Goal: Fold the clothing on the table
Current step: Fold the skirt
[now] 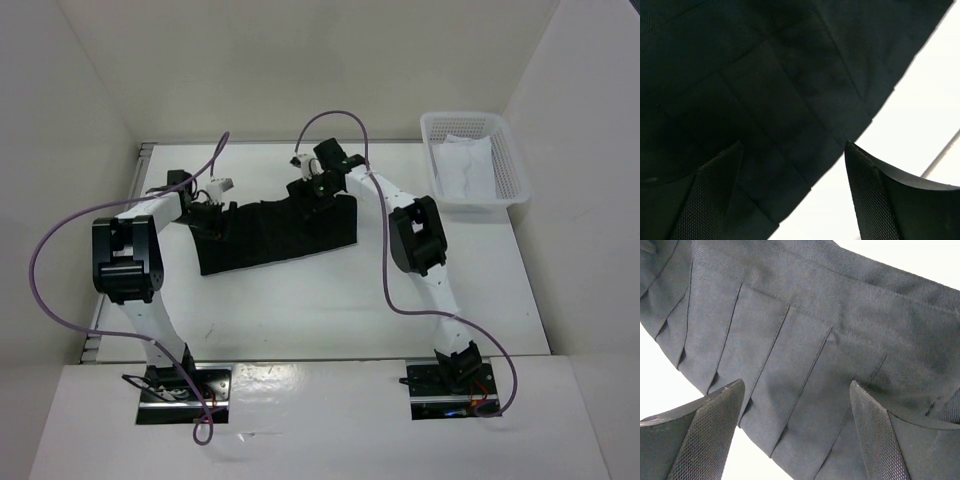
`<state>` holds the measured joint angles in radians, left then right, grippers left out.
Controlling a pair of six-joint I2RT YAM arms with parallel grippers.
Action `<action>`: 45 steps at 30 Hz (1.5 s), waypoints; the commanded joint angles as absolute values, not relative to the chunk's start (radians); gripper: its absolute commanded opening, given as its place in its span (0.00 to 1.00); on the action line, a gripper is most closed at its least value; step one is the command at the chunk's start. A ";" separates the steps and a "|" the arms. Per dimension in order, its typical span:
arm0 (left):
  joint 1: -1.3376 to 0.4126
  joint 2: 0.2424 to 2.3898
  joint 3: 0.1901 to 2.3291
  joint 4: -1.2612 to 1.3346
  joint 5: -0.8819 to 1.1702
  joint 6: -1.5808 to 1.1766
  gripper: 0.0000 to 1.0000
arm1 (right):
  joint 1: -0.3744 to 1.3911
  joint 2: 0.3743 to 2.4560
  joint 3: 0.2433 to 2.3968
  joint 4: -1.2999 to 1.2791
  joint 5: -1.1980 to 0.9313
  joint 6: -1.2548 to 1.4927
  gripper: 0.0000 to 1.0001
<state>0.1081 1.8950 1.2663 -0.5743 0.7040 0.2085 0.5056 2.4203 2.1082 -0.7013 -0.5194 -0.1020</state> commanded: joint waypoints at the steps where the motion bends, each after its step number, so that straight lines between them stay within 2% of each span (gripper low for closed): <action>1: 0.091 1.914 1.292 -0.528 0.672 0.172 0.88 | 0.499 2.451 2.157 -0.721 -0.543 -0.104 0.90; 11: 0.091 1.892 1.252 -0.495 0.467 0.089 0.87 | 0.446 2.341 1.967 -0.626 -0.348 -0.074 0.90; 22: 0.129 1.862 1.232 -0.495 0.399 0.071 0.86 | 0.371 2.266 1.842 -0.581 -0.166 -0.046 0.90; 30: 0.129 1.783 1.247 -0.541 0.403 0.080 0.86 | 0.362 2.200 1.812 -0.572 -0.155 -0.046 0.90; 36: 0.129 1.614 1.292 -0.610 0.451 0.080 0.89 | 0.362 2.106 1.812 -0.581 -0.221 -0.028 0.90; 42: 0.129 1.480 1.214 -0.620 0.321 0.061 0.91 | 0.362 2.074 1.821 -0.581 -0.316 -0.018 0.90; 45: 0.138 1.480 1.164 -0.582 0.233 0.049 0.91 | 0.386 2.074 1.833 -0.581 -0.316 -0.018 0.90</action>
